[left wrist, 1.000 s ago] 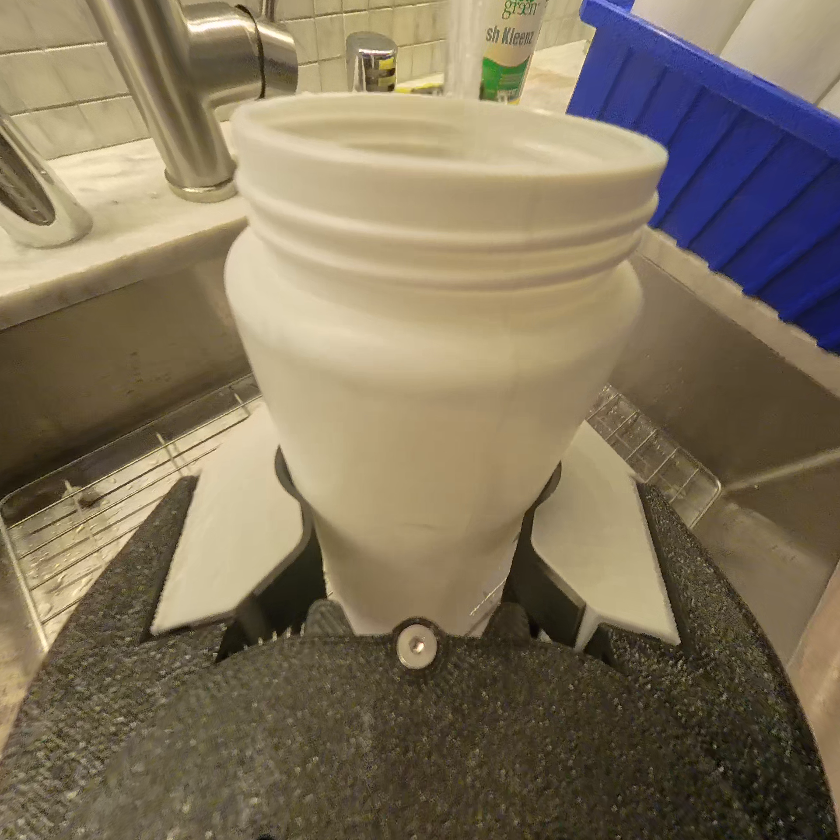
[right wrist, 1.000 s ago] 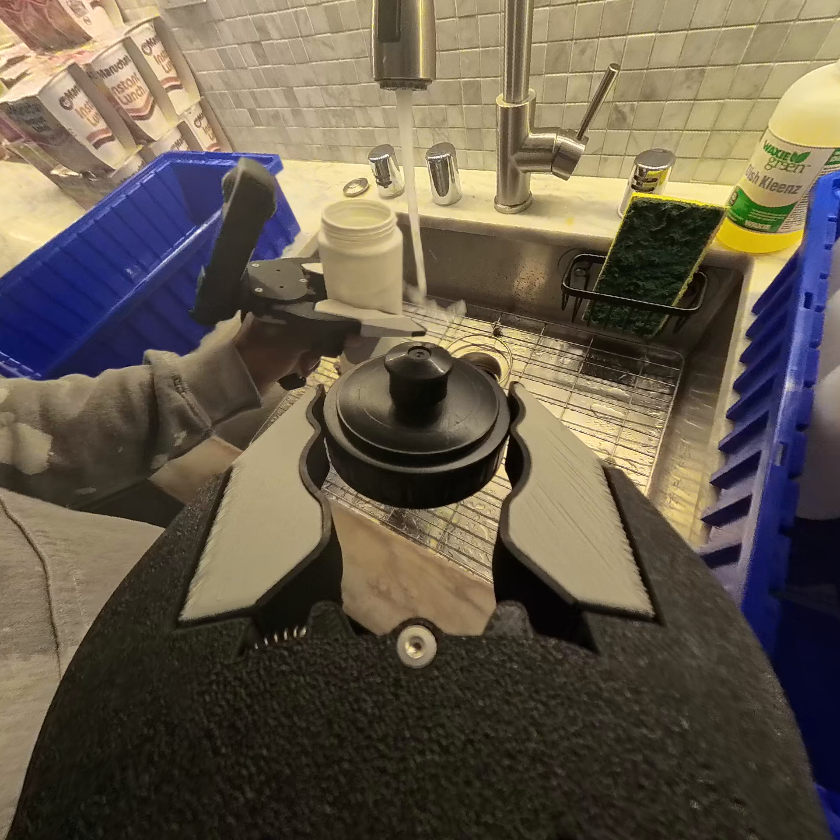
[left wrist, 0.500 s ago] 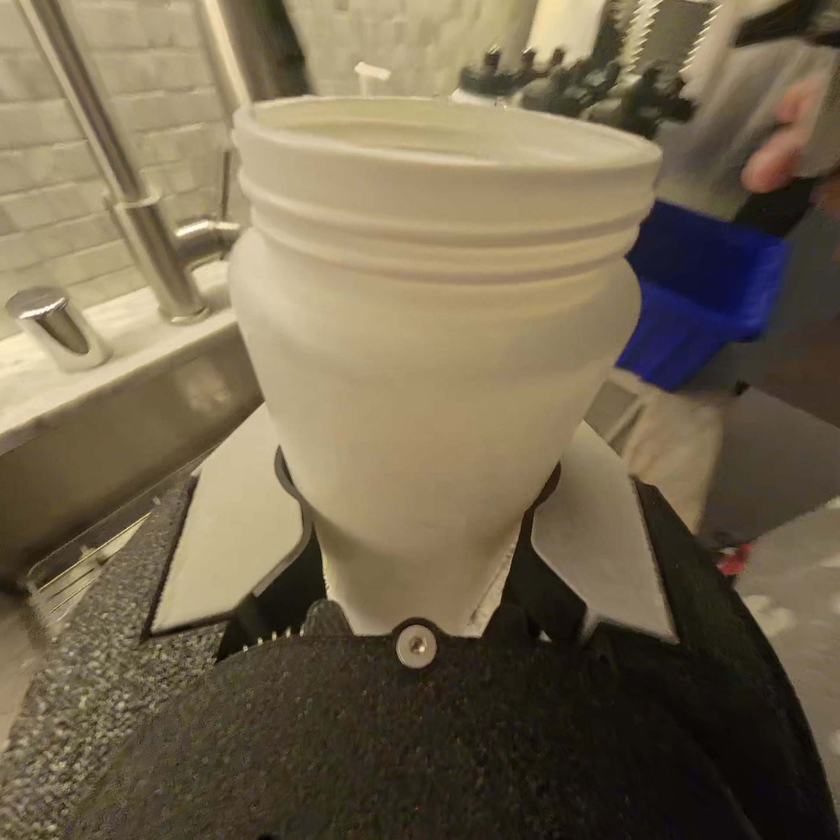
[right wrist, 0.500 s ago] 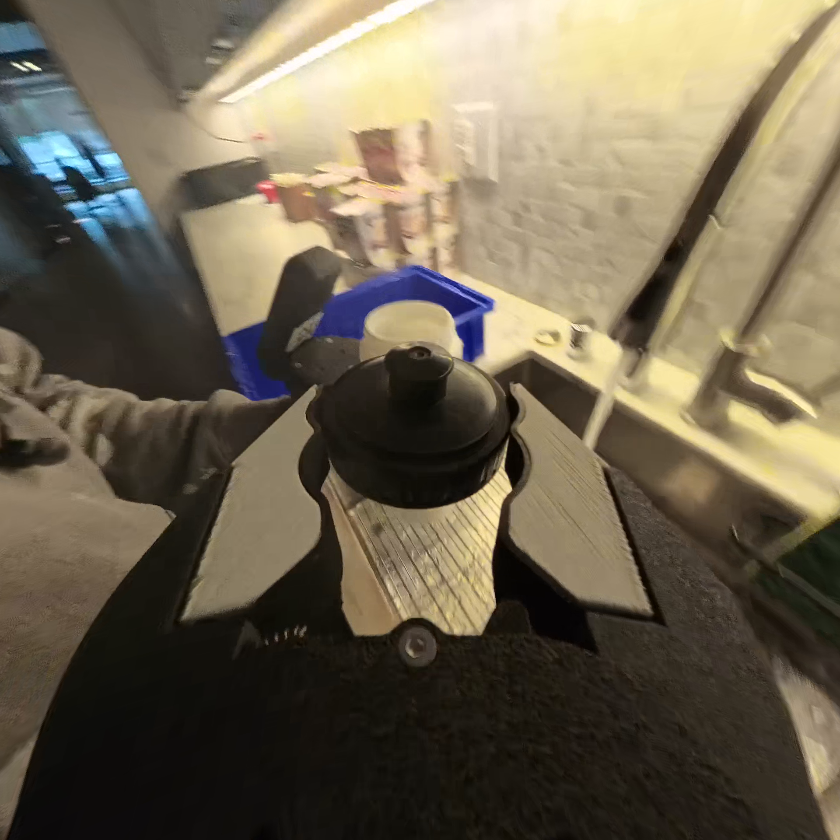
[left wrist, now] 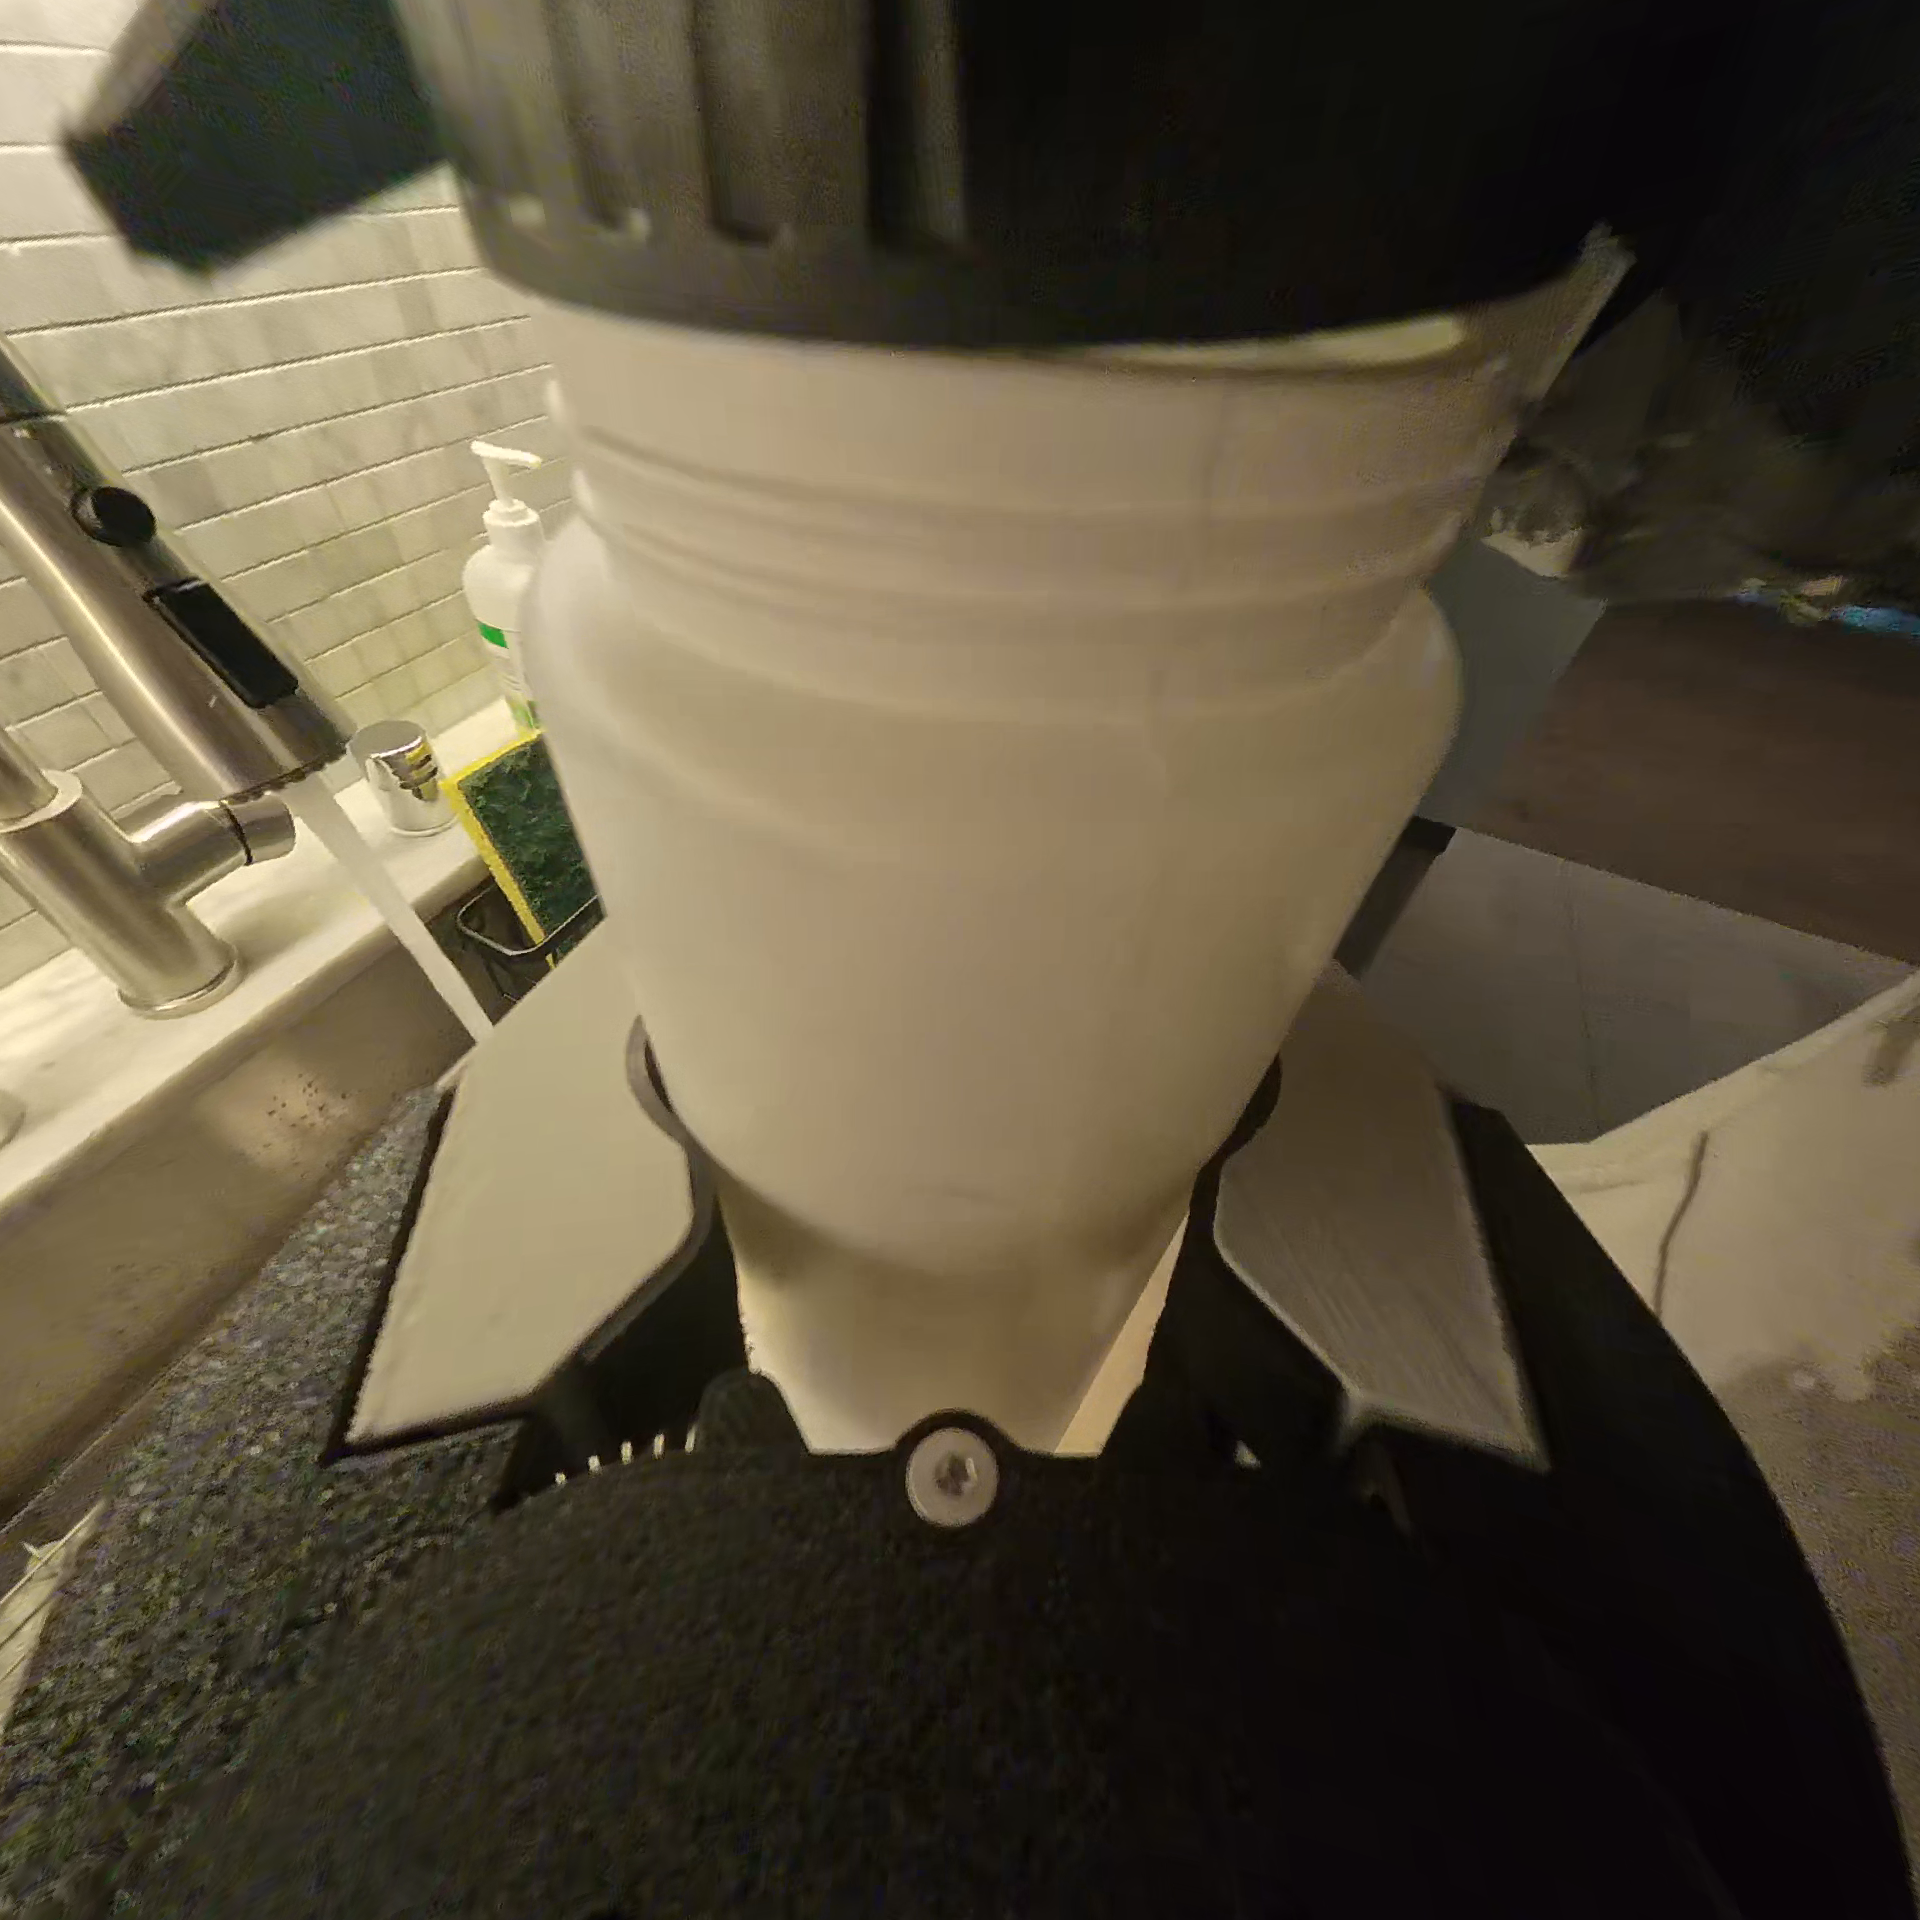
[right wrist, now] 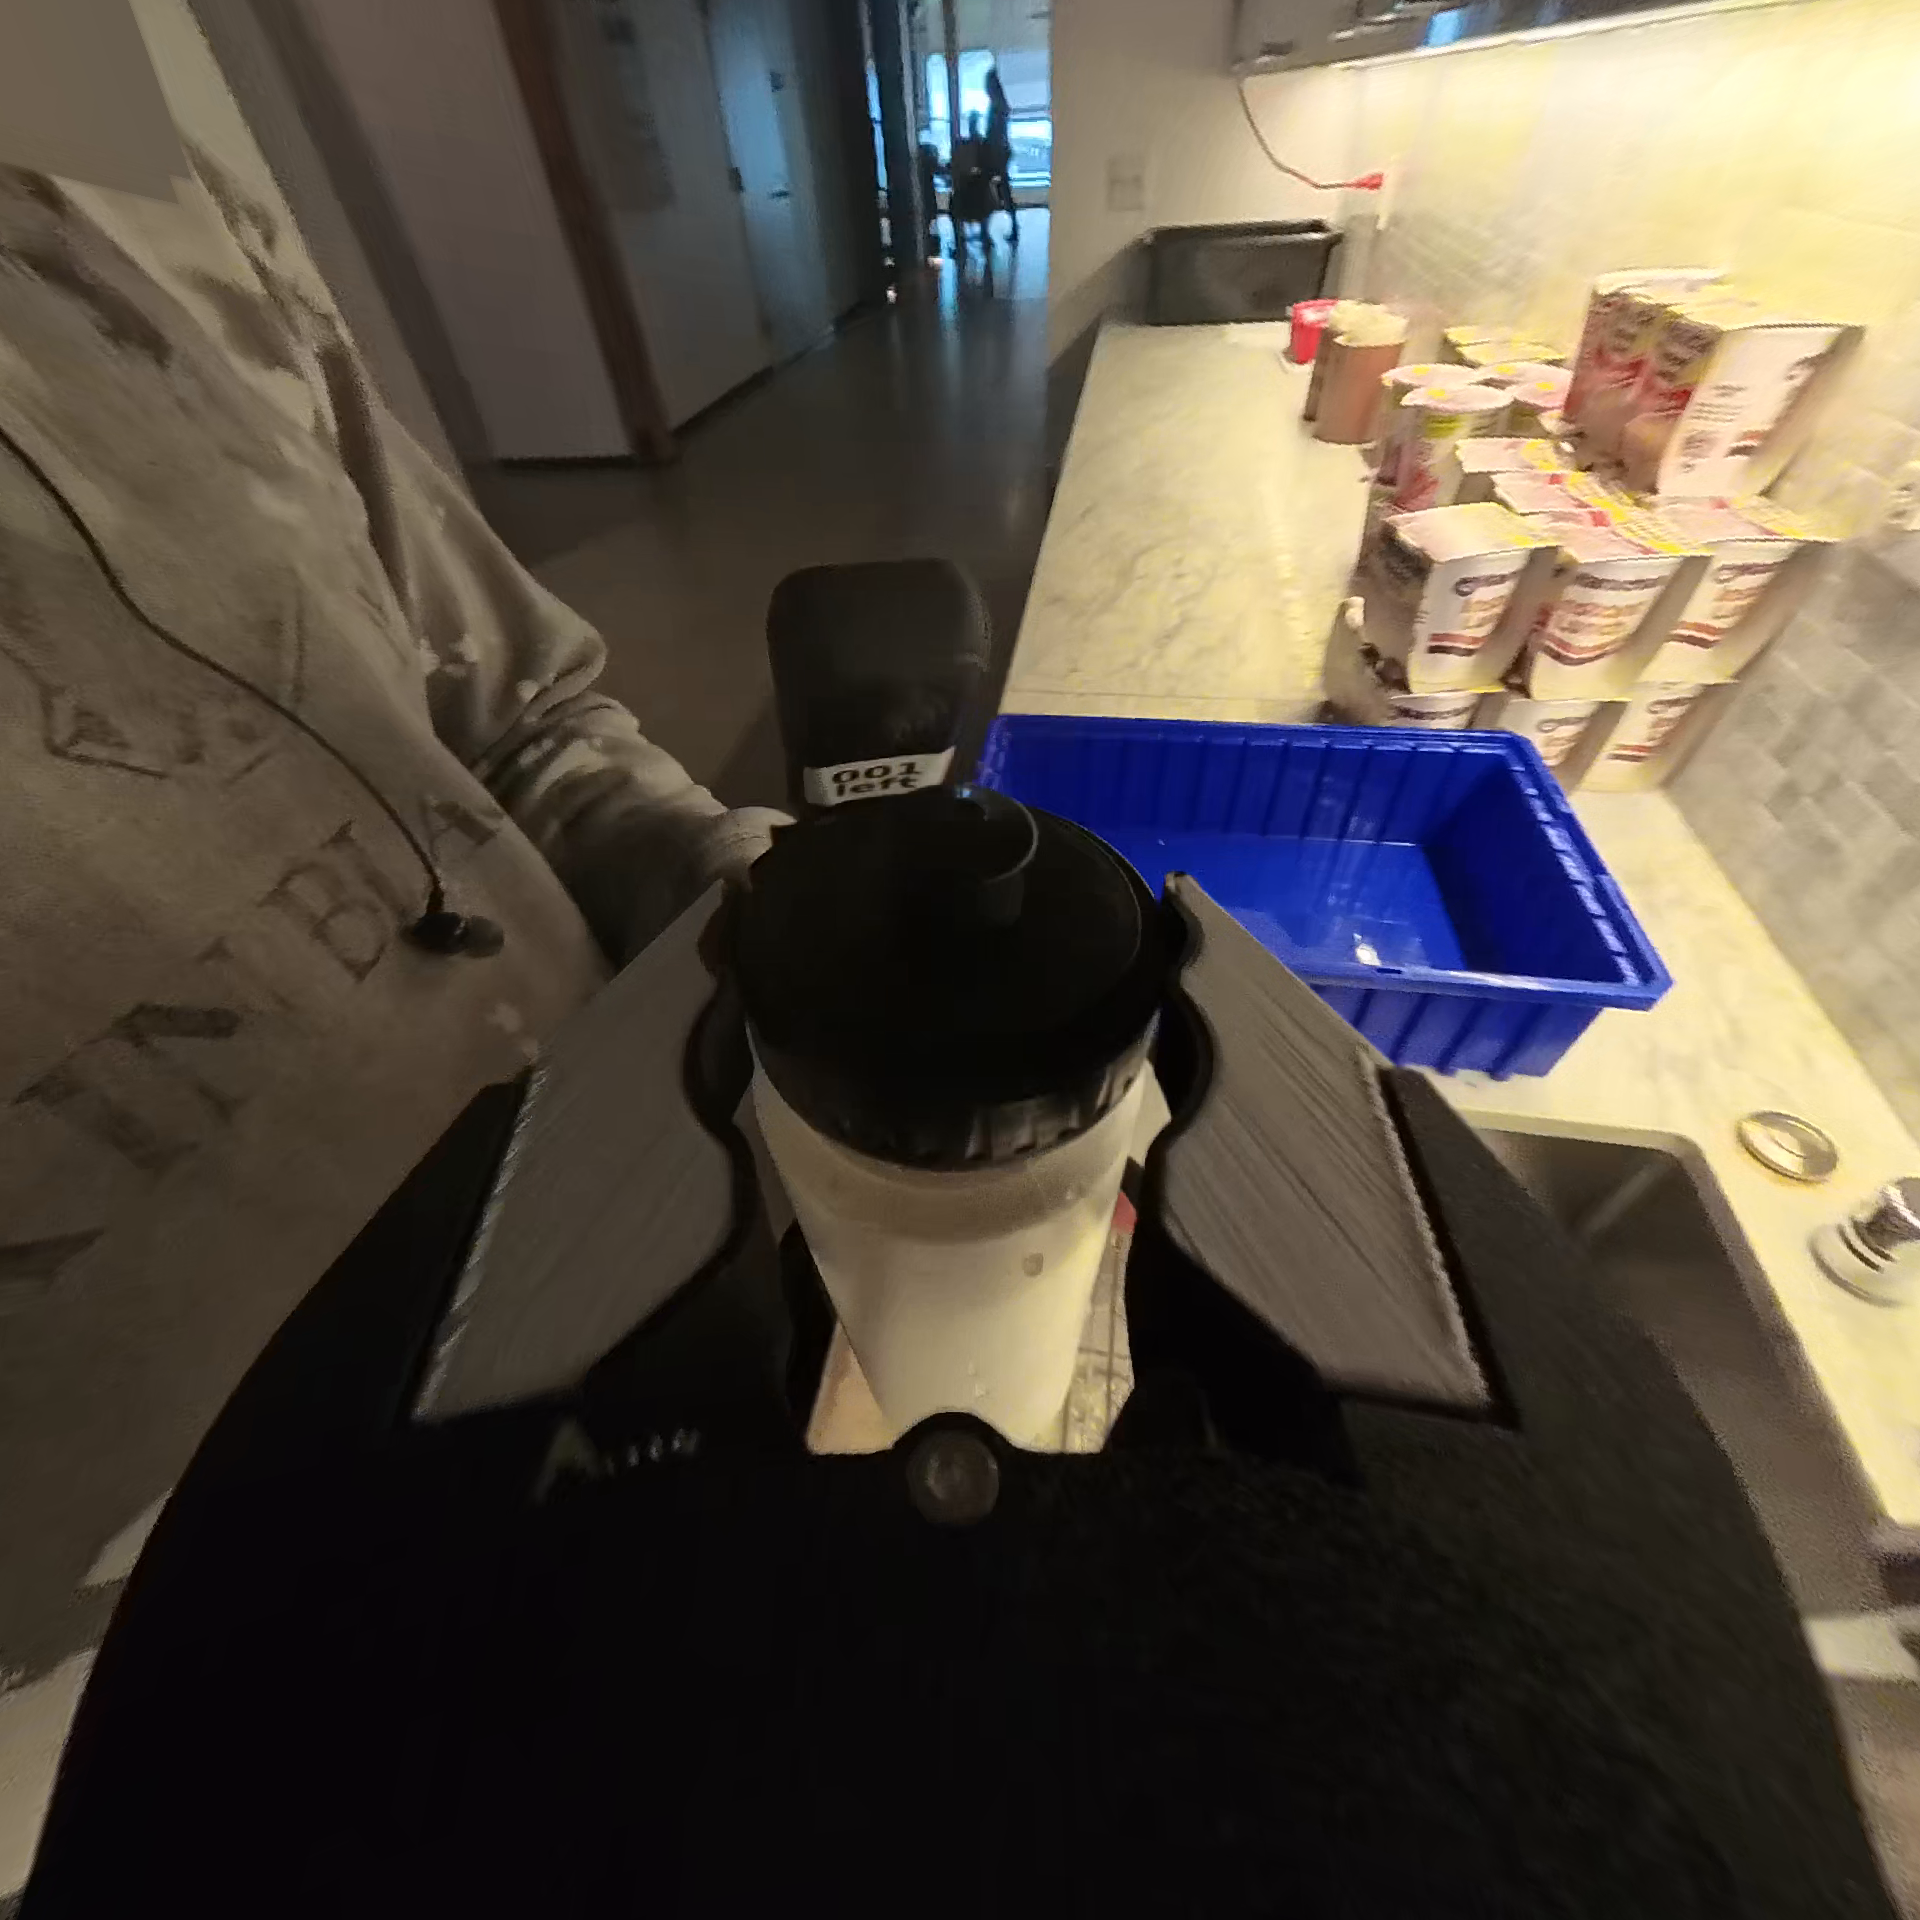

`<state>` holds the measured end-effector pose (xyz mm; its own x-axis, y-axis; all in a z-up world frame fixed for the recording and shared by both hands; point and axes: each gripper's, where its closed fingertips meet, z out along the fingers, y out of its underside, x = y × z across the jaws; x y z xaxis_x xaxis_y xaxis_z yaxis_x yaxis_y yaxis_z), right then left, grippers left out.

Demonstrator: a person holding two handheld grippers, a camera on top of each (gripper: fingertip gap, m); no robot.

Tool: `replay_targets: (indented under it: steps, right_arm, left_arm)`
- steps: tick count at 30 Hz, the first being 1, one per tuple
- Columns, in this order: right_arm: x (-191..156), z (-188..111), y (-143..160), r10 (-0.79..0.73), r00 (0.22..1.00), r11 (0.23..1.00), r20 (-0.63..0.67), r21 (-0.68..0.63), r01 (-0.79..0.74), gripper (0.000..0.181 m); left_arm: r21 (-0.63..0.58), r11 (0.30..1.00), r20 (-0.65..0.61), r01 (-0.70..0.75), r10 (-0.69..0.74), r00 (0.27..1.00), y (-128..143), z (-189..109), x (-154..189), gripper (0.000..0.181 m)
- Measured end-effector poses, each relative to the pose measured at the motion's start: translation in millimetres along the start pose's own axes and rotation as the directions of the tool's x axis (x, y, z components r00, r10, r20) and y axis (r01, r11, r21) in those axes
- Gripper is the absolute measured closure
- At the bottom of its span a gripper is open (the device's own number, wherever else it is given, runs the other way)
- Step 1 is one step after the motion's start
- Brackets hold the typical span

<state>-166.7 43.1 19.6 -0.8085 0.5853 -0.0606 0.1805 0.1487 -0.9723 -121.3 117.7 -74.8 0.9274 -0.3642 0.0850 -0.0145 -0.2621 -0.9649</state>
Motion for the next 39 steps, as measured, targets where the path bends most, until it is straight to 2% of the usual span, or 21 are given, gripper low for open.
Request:
replay_targets:
  steps: [5,8,11,14,17,21,23,25,27,28,31,32,35,37,39]
  right_arm:
    - [-16.6,9.2,-6.6,-0.016,0.996,0.997,0.085,0.071,0.010,0.103]
    - [-24.6,13.8,-8.1,-0.062,0.991,0.997,0.117,0.050,0.056,0.104]
    - [-34.1,18.7,-9.6,-0.093,0.983,0.996,0.156,0.028,0.089,0.104]
    - [-37.7,25.5,-16.9,-0.059,0.985,0.997,0.162,0.062,0.050,0.103]
    - [-29.9,33.3,-19.5,-0.068,0.996,0.997,0.049,0.044,0.066,0.103]
    - [-6.9,43.4,-22.1,-0.065,0.965,0.996,-0.253,0.047,0.079,0.103]
    - [8.0,45.9,-23.7,-0.020,0.897,0.994,-0.442,0.085,0.064,0.103]
    - [21.0,45.9,-21.8,0.039,0.793,0.992,-0.608,0.120,0.043,0.103]
    - [25.6,48.0,-19.1,0.042,0.728,0.992,-0.685,0.118,0.054,0.103]
    - [25.8,49.7,-19.1,0.023,0.725,0.992,-0.688,0.106,0.069,0.101]
    - [17.6,53.3,-25.7,-0.036,0.836,0.994,-0.548,0.071,0.089,0.079]
    - [10.2,53.4,-30.1,-0.048,0.893,0.993,-0.447,0.072,0.089,0.081]
    - [-1.2,47.9,-34.7,-0.043,0.985,0.998,-0.168,0.030,0.049,0.081]
    - [-8.1,46.6,-35.0,-0.037,0.999,0.999,-0.010,0.000,0.037,0.085]
    - [-5.2,49.9,-29.3,-0.008,0.999,0.999,0.046,-0.039,0.010,0.102]
  left_arm:
    - [-0.018,1.000,-0.058,-0.014,0.013,0.998,-3.8,-15.0,14.1,0.079]
    - [-0.033,0.999,-0.110,-0.005,0.002,0.994,-2.7,-23.6,23.1,0.079]
    - [-0.041,0.999,-0.222,0.004,-0.012,0.975,-2.1,-32.2,38.8,0.079]
    - [-0.024,0.999,-0.291,0.022,-0.028,0.956,-5.8,-39.9,48.2,0.079]
    - [-0.014,0.999,-0.243,0.032,-0.035,0.969,-6.9,-44.3,40.3,0.079]
    - [-0.010,1.000,-0.058,0.011,-0.012,0.998,-4.5,-50.2,11.2,0.079]
    - [0.000,1.000,0.026,0.015,-0.015,1.000,-4.0,-53.8,-4.5,0.079]
    - [0.003,0.999,0.078,0.035,-0.035,0.996,-1.5,-56.1,-17.0,0.079]
    - [0.008,0.999,0.104,0.034,-0.034,0.994,1.0,-57.7,-24.0,0.079]
    - [0.013,0.999,0.103,0.036,-0.037,0.994,0.9,-58.7,-25.2,0.079]
    - [0.028,0.999,0.074,0.046,-0.048,0.996,-3.3,-62.0,-26.1,0.078]
    - [0.030,0.999,0.062,0.044,-0.046,0.997,-5.2,-62.8,-25.5,0.078]
    - [0.027,0.999,0.020,0.026,-0.026,0.999,-9.9,-63.8,-20.6,0.078]
    - [0.019,1.000,-0.009,0.014,-0.014,1.000,-12.5,-62.8,-15.6,0.079]
    - [0.017,1.000,-0.018,0.010,-0.010,1.000,-14.7,-62.5,-12.3,0.079]
